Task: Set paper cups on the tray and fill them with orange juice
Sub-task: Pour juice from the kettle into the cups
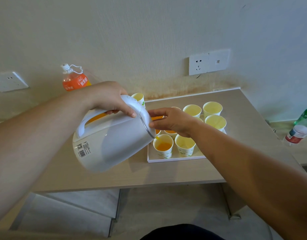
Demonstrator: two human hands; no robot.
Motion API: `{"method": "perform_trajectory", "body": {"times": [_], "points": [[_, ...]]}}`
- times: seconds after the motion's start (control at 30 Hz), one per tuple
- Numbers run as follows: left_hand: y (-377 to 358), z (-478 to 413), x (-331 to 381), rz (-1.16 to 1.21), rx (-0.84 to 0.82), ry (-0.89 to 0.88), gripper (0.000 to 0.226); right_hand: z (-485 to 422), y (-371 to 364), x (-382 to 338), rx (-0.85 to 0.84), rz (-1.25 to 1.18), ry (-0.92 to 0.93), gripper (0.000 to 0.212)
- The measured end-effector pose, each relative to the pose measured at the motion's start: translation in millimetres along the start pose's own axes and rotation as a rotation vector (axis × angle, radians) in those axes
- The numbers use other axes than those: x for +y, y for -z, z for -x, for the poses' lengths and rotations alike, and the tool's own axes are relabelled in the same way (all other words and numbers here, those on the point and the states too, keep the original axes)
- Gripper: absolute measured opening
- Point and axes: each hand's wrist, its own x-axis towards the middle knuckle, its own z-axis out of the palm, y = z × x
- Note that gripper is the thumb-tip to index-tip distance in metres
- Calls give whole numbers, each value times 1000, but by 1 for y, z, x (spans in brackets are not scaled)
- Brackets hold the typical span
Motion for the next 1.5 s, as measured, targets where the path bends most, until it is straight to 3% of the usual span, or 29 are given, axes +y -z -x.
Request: {"method": "perform_trajectory", "body": {"times": [1.5], "points": [[17, 18, 11, -93, 43, -1, 37, -4, 1, -4, -31, -41, 101, 56]]}}
